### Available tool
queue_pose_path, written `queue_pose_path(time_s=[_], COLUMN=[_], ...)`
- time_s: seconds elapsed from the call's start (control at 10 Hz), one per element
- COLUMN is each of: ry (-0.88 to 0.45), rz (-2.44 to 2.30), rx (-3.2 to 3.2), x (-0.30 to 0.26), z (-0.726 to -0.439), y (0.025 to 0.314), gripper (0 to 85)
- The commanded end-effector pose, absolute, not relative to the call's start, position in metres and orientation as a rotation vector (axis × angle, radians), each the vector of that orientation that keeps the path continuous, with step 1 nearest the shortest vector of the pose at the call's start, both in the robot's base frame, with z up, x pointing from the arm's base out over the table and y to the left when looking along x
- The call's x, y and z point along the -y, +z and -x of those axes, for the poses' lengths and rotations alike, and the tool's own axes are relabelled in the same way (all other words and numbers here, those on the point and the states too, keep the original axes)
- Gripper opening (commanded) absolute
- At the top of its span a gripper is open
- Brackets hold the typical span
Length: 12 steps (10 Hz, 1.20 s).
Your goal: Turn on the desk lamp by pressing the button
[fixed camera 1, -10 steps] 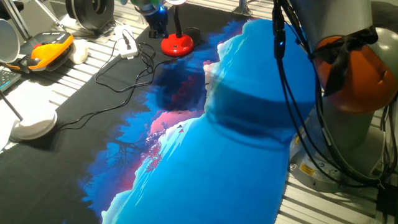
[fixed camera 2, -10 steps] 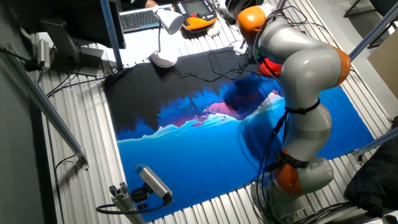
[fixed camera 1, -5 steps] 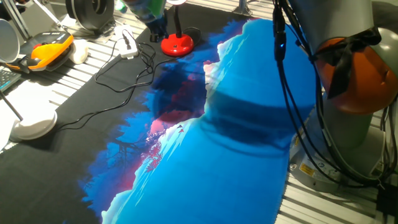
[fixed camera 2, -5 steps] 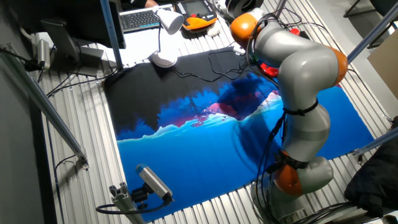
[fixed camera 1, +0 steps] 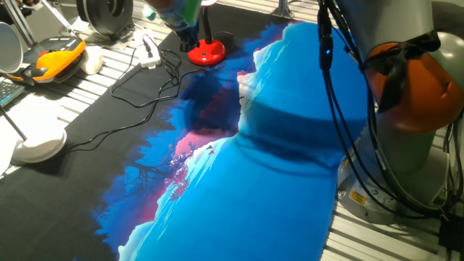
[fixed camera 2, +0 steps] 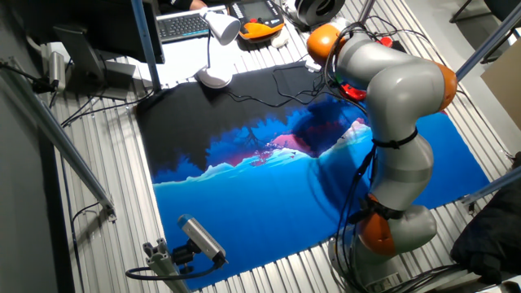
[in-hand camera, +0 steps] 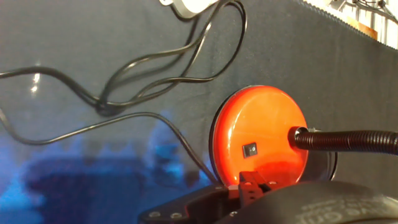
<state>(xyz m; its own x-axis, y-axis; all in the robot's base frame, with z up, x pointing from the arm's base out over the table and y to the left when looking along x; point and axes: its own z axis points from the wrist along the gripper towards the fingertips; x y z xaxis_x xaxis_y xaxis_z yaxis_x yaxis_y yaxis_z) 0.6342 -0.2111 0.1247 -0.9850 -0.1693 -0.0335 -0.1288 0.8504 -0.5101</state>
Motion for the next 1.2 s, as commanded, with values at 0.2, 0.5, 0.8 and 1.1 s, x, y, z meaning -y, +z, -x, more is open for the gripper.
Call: queue_pose_path(time_s=[0.2, 0.5, 0.8, 1.1], ry=[-0.791, -0.805, -0.801, -0.854], rz=[0.247, 0.254, 0.251, 0.266], rx=[-2.927, -2.912, -2.908, -2.914], x=[0.225, 0.232, 0.234, 0.234], z=[-0.635, -0.636, -0.637, -0.637], y=[0.113, 0.107, 0.102, 0.102], gripper=[0.0, 0.0, 0.0, 0.0])
